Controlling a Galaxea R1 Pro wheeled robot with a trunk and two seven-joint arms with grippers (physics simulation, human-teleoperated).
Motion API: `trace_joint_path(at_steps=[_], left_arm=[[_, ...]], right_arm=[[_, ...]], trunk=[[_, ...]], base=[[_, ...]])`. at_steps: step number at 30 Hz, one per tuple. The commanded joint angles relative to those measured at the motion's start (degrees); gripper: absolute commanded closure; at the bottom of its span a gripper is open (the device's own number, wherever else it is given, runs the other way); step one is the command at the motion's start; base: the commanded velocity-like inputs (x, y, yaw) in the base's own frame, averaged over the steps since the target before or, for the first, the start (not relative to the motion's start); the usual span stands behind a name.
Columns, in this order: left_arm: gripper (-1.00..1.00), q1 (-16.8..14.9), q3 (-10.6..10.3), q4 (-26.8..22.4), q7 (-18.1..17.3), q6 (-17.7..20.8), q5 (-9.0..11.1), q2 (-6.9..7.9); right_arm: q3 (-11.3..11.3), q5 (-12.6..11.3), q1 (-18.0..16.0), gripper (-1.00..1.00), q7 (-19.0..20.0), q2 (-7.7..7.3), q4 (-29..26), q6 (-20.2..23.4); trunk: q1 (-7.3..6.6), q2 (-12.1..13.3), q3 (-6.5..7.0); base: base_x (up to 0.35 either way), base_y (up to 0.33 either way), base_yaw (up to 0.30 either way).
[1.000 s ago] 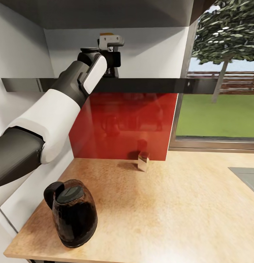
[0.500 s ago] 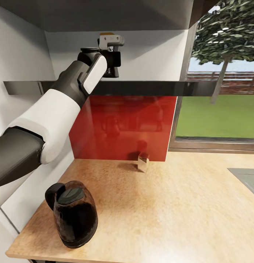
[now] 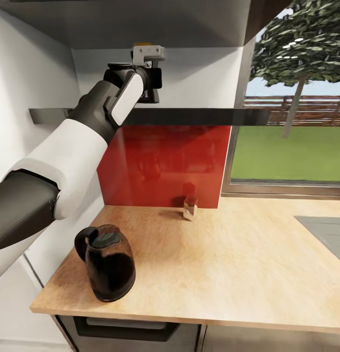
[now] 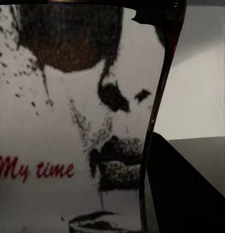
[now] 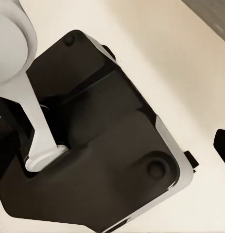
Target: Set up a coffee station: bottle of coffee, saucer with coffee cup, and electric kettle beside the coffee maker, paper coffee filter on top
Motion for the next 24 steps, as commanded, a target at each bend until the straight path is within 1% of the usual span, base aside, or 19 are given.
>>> trace_joint_path(at_steps=[1,6,19,24], left_arm=[[1.00,-0.1,-0.1,-0.2,0.4,0.2,0.4,0.00],[1.00,-0.1,-0.1,-1.2,0.3,0.5,0.4,0.00],[1.00,-0.1,0.0,-1.4,0.3,0.6,0.5,0.00],[1.00,-0.1,0.0,-1.4,0.2,0.6,0.5,0.00]], right_arm=[[0.3,-0.3,-0.1,-1.00,-0.1,-0.07,0.0,-0.2],[0.2,-0.3,-0.1,-1.00,0.0,-0.16,0.0,-0.1],[0.2,-0.3,-0.1,-1.00,0.0,-0.25,0.0,-0.1],[0.1,-0.3,-0.1,-1.00,0.0,-0.25,0.0,-0.1]], trunk=[[-0.02,-0.1,-0.09],[-0.02,-0.1,-0.09],[-0.02,-0.1,-0.09],[-0.02,-0.1,-0.09]], base=[[-0.331,0.000,0.000],[-0.333,0.000,0.000],[-0.331,0.000,0.000],[-0.172,0.000,0.000]])
